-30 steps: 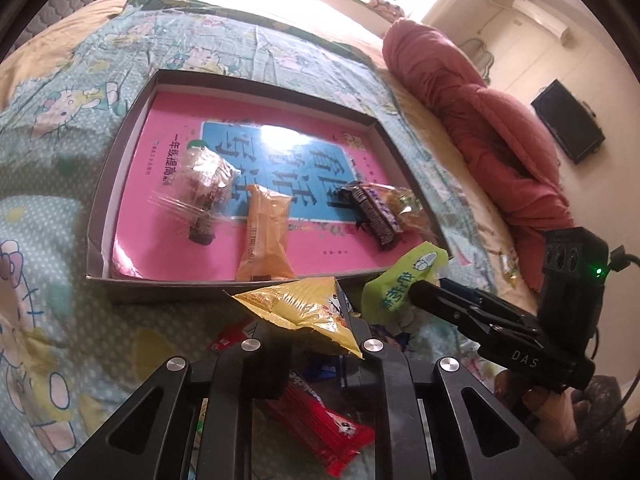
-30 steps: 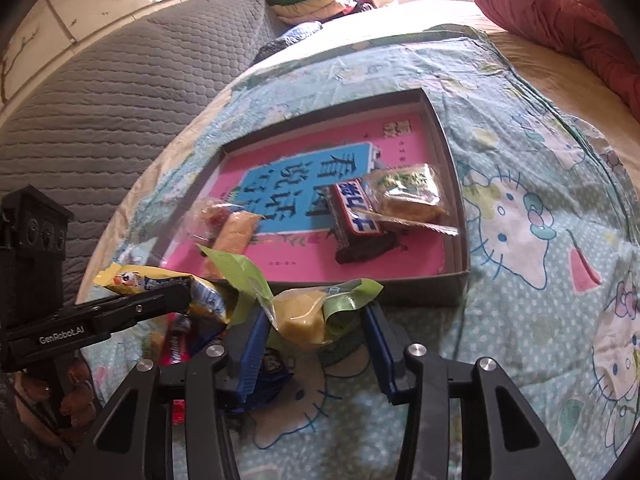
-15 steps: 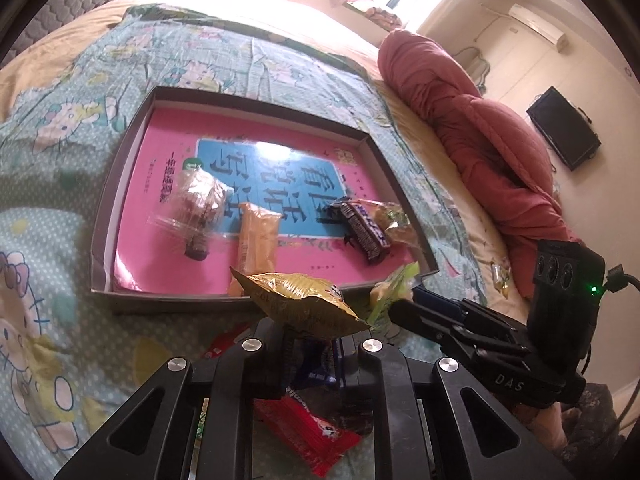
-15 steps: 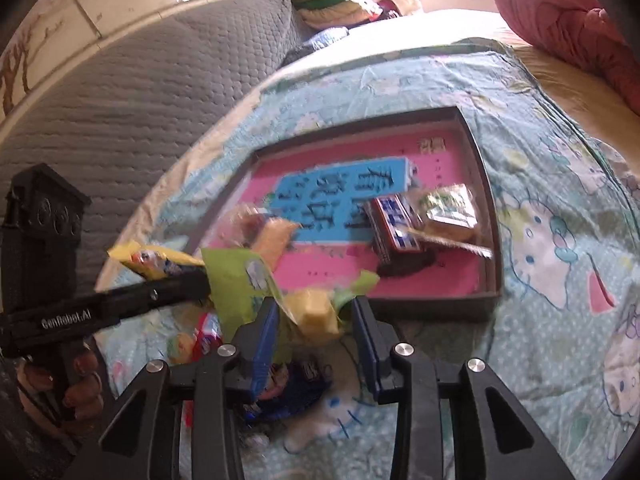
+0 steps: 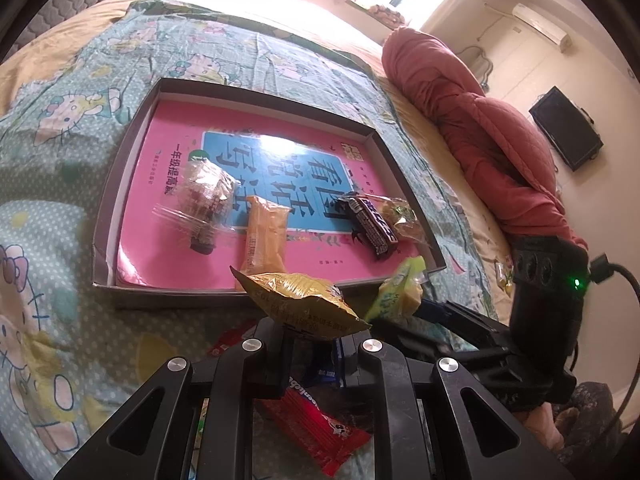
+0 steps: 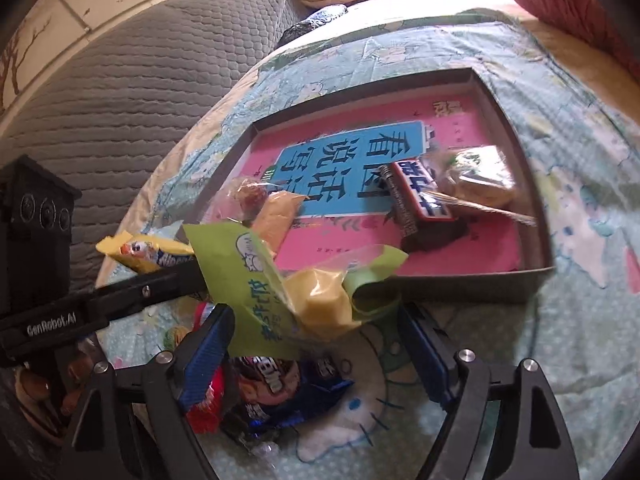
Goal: Organize snacks
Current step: 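Lift the yellow bag over the tray with the left tool while the right tool carries the green bag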
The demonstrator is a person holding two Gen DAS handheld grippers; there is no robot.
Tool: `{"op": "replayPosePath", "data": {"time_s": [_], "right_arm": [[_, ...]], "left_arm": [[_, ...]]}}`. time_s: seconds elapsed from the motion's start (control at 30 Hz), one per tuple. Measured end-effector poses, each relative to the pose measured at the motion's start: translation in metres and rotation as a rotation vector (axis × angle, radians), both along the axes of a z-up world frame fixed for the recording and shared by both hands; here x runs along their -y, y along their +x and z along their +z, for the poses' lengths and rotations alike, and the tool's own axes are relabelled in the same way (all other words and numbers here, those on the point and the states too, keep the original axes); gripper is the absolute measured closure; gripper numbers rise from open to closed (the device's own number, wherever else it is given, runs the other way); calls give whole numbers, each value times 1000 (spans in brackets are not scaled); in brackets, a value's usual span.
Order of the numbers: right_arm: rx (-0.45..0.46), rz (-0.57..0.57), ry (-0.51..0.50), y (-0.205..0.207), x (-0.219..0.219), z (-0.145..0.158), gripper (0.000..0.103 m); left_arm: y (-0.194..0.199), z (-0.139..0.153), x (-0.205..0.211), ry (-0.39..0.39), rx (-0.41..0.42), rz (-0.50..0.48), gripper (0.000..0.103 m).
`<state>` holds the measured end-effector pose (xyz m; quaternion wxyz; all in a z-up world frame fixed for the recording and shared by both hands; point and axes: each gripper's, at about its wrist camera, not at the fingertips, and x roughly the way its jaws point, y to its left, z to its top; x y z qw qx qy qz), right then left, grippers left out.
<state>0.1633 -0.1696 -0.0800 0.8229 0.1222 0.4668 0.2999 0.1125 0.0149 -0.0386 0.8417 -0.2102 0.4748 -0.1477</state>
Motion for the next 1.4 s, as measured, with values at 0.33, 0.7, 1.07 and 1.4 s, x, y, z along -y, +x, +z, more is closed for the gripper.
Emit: {"op": "replayPosePath", "data": {"time_s": [0.33, 0.7, 1.07, 1.4], "right_arm": [[-38, -25, 130, 5, 12, -4, 49], [80, 18, 167, -1, 5, 29, 50], [152, -9, 183, 17, 18, 48, 50], [140, -58, 137, 34, 29, 42, 50]], "left_arm": [[-1, 9, 2, -31, 20, -8, 87], [2, 26, -2, -81, 54, 6, 87], [26, 46, 8, -82, 106, 7, 87], [45, 28, 20, -80, 82, 11, 87]]}}
